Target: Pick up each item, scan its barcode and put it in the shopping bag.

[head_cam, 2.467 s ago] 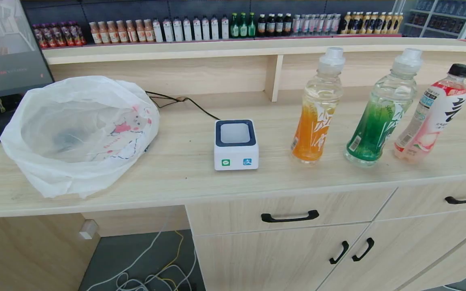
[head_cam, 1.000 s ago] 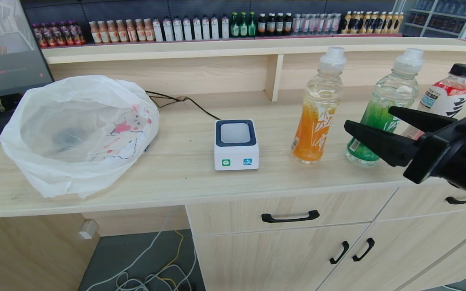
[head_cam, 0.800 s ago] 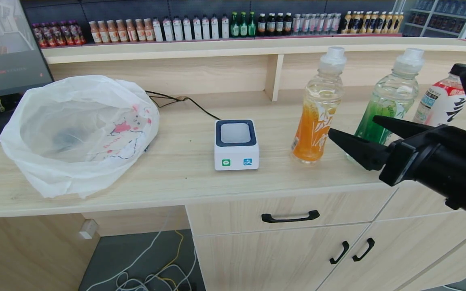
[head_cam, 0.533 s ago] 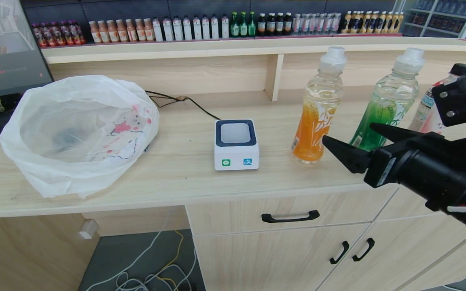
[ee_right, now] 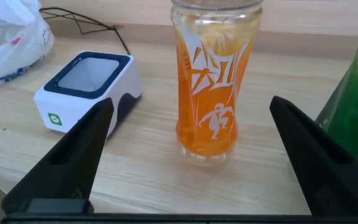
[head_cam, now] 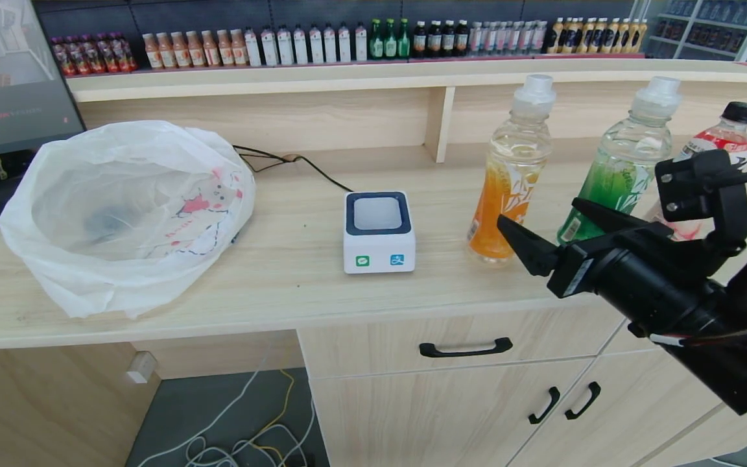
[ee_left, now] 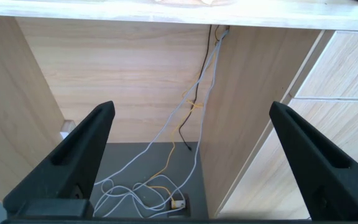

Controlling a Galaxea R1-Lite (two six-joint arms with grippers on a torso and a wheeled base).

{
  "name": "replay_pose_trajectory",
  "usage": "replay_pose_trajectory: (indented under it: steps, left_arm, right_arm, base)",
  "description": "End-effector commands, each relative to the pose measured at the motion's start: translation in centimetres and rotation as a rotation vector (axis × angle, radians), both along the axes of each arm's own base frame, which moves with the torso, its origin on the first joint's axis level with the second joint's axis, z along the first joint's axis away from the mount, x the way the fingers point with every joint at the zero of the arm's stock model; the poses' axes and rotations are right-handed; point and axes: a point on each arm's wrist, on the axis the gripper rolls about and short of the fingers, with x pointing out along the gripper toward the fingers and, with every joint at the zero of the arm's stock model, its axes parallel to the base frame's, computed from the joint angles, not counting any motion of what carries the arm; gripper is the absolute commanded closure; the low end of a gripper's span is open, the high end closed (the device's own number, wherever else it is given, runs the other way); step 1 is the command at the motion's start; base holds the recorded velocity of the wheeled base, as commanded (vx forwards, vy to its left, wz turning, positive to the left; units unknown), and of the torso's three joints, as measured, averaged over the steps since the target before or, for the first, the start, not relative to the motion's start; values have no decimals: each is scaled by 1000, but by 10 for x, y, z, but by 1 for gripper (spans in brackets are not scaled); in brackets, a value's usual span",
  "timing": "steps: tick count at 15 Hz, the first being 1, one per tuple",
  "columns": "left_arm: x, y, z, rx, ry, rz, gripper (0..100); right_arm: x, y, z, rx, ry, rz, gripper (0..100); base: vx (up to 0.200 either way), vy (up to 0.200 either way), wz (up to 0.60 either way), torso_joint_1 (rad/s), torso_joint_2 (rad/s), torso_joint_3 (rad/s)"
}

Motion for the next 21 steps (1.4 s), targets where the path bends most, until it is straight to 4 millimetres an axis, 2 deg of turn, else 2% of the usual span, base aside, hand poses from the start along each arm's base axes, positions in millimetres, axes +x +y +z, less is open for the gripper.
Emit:
replay_pose_trajectory:
  steps: [1, 6, 12, 16, 21]
  left_arm:
    - [0, 0, 0, 0, 0, 1, 0]
    - [0, 0, 0, 0, 0, 1, 0]
    - [0, 0, 0, 0, 0, 1, 0]
    - [0, 0, 0, 0, 0, 1, 0]
    - [0, 0, 0, 0, 0, -1, 0]
  right_arm:
    - [9, 6, -14, -29, 42, -2, 0]
    - [16, 11, -19, -38, 55, -2, 0]
    - [30, 19, -7, -13, 4, -11, 0]
    - [42, 9, -11, -17, 14, -56, 0]
    - [58, 19, -9, -6, 0, -59, 0]
  base:
    - [0, 0, 0, 0, 0, 0]
    - [0, 0, 0, 0, 0, 0]
    - [0, 0, 0, 0, 0, 0]
    - [0, 0, 0, 0, 0, 0]
    - [0, 0, 0, 0, 0, 0]
